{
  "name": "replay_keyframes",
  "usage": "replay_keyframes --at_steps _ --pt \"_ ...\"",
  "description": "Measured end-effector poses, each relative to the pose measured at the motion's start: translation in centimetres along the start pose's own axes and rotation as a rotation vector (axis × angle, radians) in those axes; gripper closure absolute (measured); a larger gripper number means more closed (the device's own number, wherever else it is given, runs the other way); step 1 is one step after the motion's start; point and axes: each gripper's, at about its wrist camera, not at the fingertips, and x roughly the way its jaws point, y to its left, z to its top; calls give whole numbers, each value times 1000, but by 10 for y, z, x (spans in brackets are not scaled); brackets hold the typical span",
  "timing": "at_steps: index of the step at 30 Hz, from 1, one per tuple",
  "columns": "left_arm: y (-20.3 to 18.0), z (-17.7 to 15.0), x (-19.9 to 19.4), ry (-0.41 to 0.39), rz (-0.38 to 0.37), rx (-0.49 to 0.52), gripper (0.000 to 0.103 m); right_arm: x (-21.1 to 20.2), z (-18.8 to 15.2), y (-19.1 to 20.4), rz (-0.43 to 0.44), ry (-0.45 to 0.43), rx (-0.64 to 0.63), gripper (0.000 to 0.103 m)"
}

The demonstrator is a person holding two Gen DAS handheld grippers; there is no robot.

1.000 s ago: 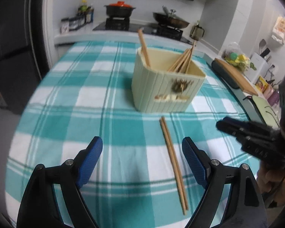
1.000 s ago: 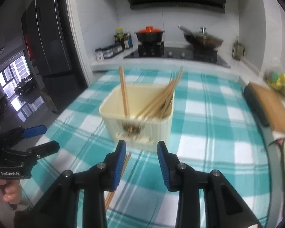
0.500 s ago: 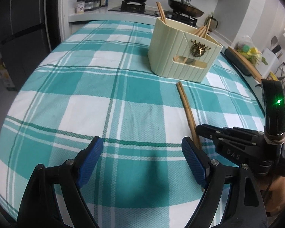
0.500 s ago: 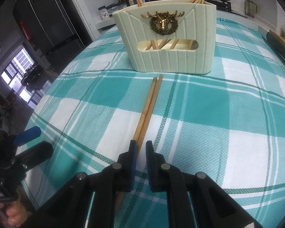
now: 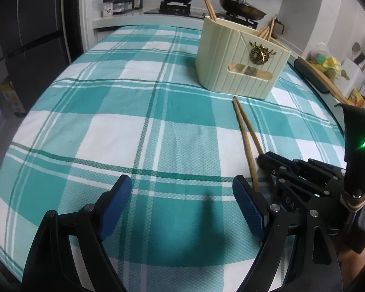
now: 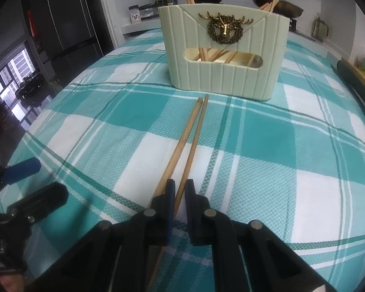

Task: Organize utensils
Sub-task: 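Close the right tool on a loose chopstick while the left tool moves over the last one, then lower the left tool onto the last wooden chopstick and close on it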

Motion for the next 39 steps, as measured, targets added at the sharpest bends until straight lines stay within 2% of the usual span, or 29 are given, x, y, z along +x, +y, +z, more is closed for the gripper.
replay_keyframes --at_steps 4,10,15,17,19,21,22,23,24,29,32,33,35,36,37,39 --pt "-10 -3 -2 -12 -9 28 17 -8 -10 -16 -73 -39 46 100" --pt "-41 2 7 -9 -83 106 17 -25 -25 -74 -158 -45 176 100" --pt "-78 1 37 32 17 255 18 -39 -44 -106 -211 -45 218 100" --pt "-82 -2 46 50 42 278 27 -46 -53 -117 -229 -48 236 100" --pt "-79 -3 48 46 31 258 34 -52 -61 -126 -247 -48 253 100" --pt "-77 -2 46 34 44 250 57 -58 -68 -137 -261 -50 269 100" --pt "-76 -2 45 29 55 252 83 -60 -70 -141 -259 -55 277 100" --pt "-74 -2 45 29 64 250 97 -62 -73 -144 -264 -57 278 100" --pt "-71 -2 44 28 64 239 98 -63 -75 -144 -268 -61 274 100" --pt "-46 -19 28 2 93 186 98 -66 -79 -145 -264 -74 275 100" --pt "-29 -27 17 9 62 135 93 -68 -82 -147 -255 -86 288 100" --pt "-24 -27 14 13 49 117 89 -68 -83 -148 -250 -90 292 98" --pt "-17 -28 5 -1 27 93 59 -70 -84 -148 -221 -97 293 93" --pt "-16 -27 0 -17 27 94 51 -71 -84 -148 -207 -102 292 86" --pt "-16 -25 -5 -28 26 109 40 -72 -85 -148 -185 -108 291 71" --pt "-18 -20 -10 -33 17 145 39 -77 -87 -146 -163 -122 281 53"
